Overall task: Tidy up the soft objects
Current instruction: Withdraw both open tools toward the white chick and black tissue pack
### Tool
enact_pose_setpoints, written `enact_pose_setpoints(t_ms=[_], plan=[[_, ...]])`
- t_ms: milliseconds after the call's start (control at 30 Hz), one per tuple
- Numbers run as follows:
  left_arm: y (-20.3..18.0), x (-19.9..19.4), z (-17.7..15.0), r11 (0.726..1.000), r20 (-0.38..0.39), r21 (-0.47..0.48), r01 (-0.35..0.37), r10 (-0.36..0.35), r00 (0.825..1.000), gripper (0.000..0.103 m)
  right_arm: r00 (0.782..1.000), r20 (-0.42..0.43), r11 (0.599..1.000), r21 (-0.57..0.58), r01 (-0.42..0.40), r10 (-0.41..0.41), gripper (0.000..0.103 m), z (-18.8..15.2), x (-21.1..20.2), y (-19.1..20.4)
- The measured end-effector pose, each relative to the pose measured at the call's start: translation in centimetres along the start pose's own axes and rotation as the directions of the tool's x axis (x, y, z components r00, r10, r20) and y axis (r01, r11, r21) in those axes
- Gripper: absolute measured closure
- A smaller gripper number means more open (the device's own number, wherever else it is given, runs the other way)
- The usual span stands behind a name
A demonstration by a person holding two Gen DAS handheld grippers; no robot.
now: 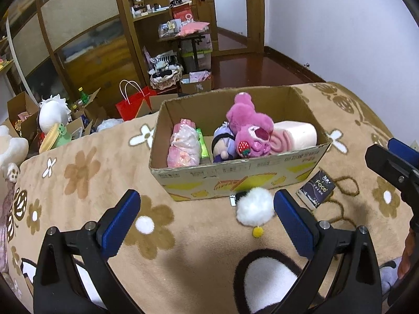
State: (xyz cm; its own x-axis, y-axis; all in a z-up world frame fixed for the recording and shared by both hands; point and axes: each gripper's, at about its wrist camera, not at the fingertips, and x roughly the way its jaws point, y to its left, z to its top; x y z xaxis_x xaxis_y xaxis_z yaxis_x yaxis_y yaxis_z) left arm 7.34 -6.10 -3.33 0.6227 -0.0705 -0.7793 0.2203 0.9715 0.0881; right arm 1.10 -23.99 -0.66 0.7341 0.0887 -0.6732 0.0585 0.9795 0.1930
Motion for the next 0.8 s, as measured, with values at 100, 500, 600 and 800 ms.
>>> enact_pose_setpoints(t_ms=[100,500,600,800], plan=[[0.0,0.8,-0.2,1.000,0.002,-0.022,-0.013,0.013,1.000,0.002,1.000,-0.017,1.000,0.006,0.023,-0.023,0.000,-0.4,1.0,-0.5],[-1.9,4.0,-0.8,1.000,-0.037,0.013,0.023,-0.022,0.999,0.002,0.991,-0.118,0.996,0.052,0.065,-0.059,0.000,-2.1,5.0,-2.8],[-2.4,4.8,-1.0,0.999,-0.050,0.029,0.024,-0.022,0.998,0.002,0.987,-0.144,0.995,0.062,0.078,-0.068,0.000,-2.6,5.7,-3.3],[-3.5,6.4,-1.3,0.998,-0.057,0.061,0.004,0.000,0.998,0.002,0.982,-0.173,0.993,0.079,0.090,-0.075,0.000,-3.2,7.1,-3.9]])
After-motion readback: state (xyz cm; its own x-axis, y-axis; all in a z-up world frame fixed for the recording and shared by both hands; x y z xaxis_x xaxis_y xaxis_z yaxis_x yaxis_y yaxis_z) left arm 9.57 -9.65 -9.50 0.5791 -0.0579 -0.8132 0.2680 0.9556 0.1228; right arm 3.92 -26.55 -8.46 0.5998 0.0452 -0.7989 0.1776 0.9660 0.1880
